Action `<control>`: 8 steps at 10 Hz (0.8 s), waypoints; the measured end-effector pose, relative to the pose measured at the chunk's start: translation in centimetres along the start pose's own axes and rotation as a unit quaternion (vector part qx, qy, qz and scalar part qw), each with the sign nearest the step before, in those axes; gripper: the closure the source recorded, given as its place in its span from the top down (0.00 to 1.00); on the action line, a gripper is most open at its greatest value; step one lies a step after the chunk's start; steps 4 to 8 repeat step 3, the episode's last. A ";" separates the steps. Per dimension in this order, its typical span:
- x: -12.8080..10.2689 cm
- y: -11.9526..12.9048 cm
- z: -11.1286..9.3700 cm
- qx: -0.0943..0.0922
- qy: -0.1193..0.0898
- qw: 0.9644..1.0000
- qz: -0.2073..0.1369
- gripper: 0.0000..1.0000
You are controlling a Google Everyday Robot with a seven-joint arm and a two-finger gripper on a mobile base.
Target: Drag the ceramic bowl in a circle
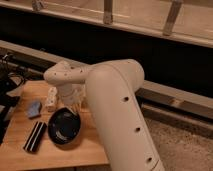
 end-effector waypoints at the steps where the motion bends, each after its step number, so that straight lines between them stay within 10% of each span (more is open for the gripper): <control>1: 0.0 0.1 0.0 0.000 0.001 1.000 -0.001 0.00; 8: 0.1 0.0 0.0 0.001 -0.001 1.000 -0.001 0.00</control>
